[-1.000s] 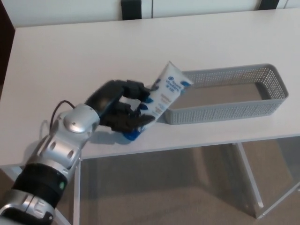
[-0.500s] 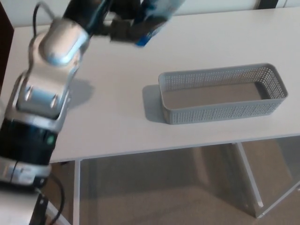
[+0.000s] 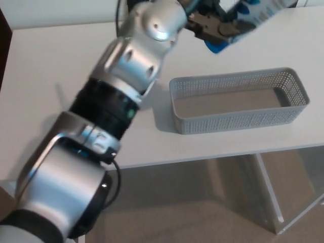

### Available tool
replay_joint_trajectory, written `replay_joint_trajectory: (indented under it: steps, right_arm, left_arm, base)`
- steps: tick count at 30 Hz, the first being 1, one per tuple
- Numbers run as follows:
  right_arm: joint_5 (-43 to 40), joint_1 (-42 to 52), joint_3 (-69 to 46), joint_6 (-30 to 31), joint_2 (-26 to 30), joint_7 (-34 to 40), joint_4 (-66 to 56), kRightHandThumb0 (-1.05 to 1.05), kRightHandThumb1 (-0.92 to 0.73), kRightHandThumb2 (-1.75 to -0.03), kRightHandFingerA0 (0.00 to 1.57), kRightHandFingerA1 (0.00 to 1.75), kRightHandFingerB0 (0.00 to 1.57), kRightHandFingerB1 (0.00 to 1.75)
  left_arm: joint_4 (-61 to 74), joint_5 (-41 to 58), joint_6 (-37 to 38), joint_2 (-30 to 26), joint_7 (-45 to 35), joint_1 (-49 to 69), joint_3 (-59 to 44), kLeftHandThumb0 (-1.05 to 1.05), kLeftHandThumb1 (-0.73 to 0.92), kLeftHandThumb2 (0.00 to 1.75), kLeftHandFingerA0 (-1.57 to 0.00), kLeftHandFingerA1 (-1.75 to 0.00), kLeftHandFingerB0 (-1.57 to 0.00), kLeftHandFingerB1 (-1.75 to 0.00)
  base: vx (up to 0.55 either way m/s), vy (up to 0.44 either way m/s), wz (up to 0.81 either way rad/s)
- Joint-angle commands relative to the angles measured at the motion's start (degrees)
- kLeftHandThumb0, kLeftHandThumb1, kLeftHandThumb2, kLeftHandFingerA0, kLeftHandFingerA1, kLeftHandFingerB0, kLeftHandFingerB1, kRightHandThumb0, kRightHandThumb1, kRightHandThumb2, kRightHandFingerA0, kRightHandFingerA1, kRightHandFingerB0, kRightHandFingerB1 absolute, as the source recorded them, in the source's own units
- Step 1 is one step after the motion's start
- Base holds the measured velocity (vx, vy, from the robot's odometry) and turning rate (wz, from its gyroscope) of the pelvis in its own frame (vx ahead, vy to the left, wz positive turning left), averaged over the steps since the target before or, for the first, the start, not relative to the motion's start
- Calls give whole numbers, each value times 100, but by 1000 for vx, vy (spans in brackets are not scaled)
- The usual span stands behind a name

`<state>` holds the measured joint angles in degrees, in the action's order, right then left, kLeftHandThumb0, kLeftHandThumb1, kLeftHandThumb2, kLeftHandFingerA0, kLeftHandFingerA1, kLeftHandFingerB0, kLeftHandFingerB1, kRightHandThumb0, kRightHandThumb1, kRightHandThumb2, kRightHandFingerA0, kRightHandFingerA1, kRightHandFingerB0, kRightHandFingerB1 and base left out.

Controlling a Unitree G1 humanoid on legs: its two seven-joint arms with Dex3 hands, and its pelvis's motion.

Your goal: The robot walks towards a table in front, picks a shampoo with left hand and puts it in a small grey container

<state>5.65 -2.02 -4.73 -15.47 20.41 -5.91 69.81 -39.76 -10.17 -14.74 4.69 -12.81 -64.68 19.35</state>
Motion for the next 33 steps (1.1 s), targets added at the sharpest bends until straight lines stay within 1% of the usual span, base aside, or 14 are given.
replay_joint_trajectory:
  steps: [1, 2, 6, 8, 14, 15, 16, 17, 18, 19, 20, 27, 28, 33]
  right_arm:
    - [8, 23, 37, -3, 1, 17, 5, -26, -63, -58, 71, 48, 54, 41]
    - [18, 20, 52, -14, 11, 13, -5, -26, -64, -59, 69, 48, 53, 41]
    - [-42, 0, 16, 44, -17, -23, -9, -25, -64, -59, 67, 47, 52, 40]
    - [-26, 18, 28, 35, -13, -12, -18, -25, -64, -59, 68, 47, 52, 40]
    - [-19, 27, 39, -11, 3, -53, -54, -27, -65, -59, 65, 46, 52, 41]
    - [-19, 9, 38, 23, 18, -51, -65, -27, -64, -59, 65, 46, 52, 40]
    - [-21, -4, 36, 42, 23, -49, -74, -27, -65, -59, 65, 46, 52, 40]
    - [-21, -11, 35, 47, 21, -47, -80, -27, -65, -59, 65, 46, 52, 40]
    - [-22, -8, 34, 52, 20, -51, -90, -26, -65, -60, 65, 45, 52, 40]
    - [-21, -13, 36, 73, 21, -54, -92, -26, -65, -59, 65, 46, 51, 40]
    - [-22, -15, 36, 76, 18, -54, -93, -26, -65, -59, 65, 46, 52, 40]
    - [-18, -6, 35, 56, 40, -87, -82, -26, -64, -59, 66, 46, 54, 41]
    - [-6, -16, 49, 62, 43, -100, -75, -26, -64, -59, 66, 46, 54, 41]
    - [2, 5, 68, 66, 49, -134, -72, -27, -64, -59, 66, 45, 55, 41]
  left_arm:
    - [-1008, -274, -107, 297, 141, -357, 108, -10, 69, 64, -122, -85, -97, -61]
    - [-1201, -338, -70, 363, 214, -307, 161, -12, 69, 61, -122, -80, -95, -62]
    - [-1494, -460, -233, 477, 389, -196, 230, -18, 69, 60, -125, -82, -95, -62]
    - [-1514, -475, -242, 482, 469, -58, 214, -16, 68, 60, -119, -93, -94, -64]
    - [-1678, -560, -90, 335, 402, 129, 241, -13, 71, 62, -120, -83, -88, -59]
    - [-1628, -716, -47, 330, 568, 165, 358, -42, 62, 60, -96, -65, -55, -38]
    - [-1574, -839, -28, 317, 624, 187, 464, -69, 50, 82, -69, -69, -23, -41]
    - [-1533, -907, -28, 302, 606, 197, 537, -69, 50, 82, -69, -69, -23, -41]
    - [-1478, -983, 41, 227, 362, 194, 686, -75, 47, 83, -23, -47, -5, -20]
    - [-1413, -1101, 97, 156, 211, 194, 871, -79, 46, 89, 0, -15, 0, -11]
    - [-1354, -1169, 77, 122, 180, 201, 973, -89, 51, 91, 0, 0, 0, -1]
    - [-783, -1214, -78, -14, 166, 354, 1149, -95, 54, 96, 0, 0, 0, 0]
    - [-716, -1208, -83, -36, 157, 382, 1134, -98, 68, 60, 0, 0, 0, 0]
    - [-75, -1263, 26, -262, 160, 635, 1091, -104, 74, 64, 0, 0, 0, 0]
  base:
    - [0, 0, 0]
    - [0, 0, 0]
    - [0, 0, 0]
    - [0, 0, 0]
    - [0, 0, 0]
    - [0, 0, 0]
    - [0, 0, 0]
    - [0, 0, 0]
    - [0, 0, 0]
    - [0, 0, 0]
    - [0, 0, 0]
    - [0, 0, 0]
    - [0, 0, 0]
    - [0, 0, 0]
